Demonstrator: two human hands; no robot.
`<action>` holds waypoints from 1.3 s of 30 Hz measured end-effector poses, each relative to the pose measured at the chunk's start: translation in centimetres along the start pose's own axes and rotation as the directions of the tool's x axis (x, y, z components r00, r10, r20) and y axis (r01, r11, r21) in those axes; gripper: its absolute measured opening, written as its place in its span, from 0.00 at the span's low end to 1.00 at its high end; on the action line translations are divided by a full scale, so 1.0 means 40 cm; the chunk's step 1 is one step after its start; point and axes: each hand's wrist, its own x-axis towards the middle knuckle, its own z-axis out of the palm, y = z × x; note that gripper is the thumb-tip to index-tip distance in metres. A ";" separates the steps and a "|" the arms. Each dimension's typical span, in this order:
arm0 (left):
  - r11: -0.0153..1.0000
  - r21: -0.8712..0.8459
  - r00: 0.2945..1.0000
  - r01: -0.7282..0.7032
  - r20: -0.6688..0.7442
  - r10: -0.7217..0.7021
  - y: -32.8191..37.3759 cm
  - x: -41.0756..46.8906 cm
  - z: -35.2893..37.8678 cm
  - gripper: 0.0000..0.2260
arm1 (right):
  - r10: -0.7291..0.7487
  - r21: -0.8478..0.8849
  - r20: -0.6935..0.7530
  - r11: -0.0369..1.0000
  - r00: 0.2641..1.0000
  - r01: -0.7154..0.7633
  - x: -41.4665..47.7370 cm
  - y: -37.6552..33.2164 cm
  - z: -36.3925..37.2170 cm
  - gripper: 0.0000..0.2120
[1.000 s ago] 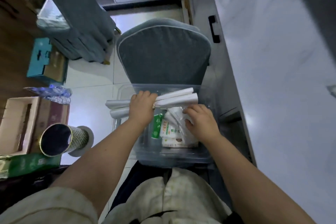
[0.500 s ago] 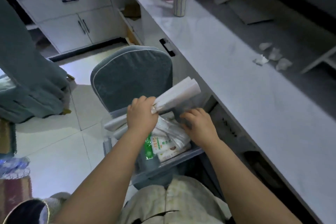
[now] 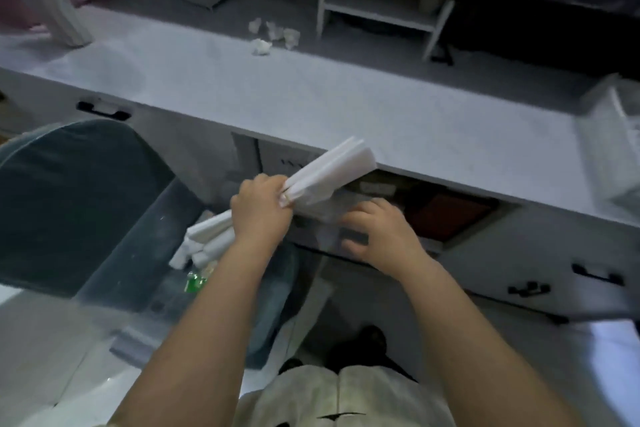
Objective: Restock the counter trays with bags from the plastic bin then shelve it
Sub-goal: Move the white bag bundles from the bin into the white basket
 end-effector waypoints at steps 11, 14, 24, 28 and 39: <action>0.855 -0.041 0.850 -0.517 0.093 0.518 0.701 -0.115 0.272 0.07 | 0.480 0.020 -0.173 0.875 0.860 -0.484 -0.570 0.423 -0.195 0.19; 0.790 -0.094 0.784 -0.606 0.103 0.613 0.948 -0.191 0.361 0.09 | 0.593 0.057 -0.200 0.802 0.780 -0.595 -0.760 0.557 -0.253 0.19; 0.619 -0.189 0.623 -0.762 0.046 0.781 1.538 -0.352 0.530 0.10 | 0.745 0.202 -0.293 0.661 0.599 -0.723 -1.136 0.889 -0.372 0.18; 0.659 -0.180 0.669 -0.730 0.009 0.743 1.625 -0.264 0.555 0.13 | 0.713 0.216 -0.318 0.697 0.625 -0.684 -1.111 1.017 -0.412 0.17; 0.671 -0.219 0.698 -0.709 -0.077 0.712 1.877 0.146 0.603 0.09 | 0.671 0.309 -0.436 0.738 0.600 -0.600 -0.730 1.413 -0.657 0.17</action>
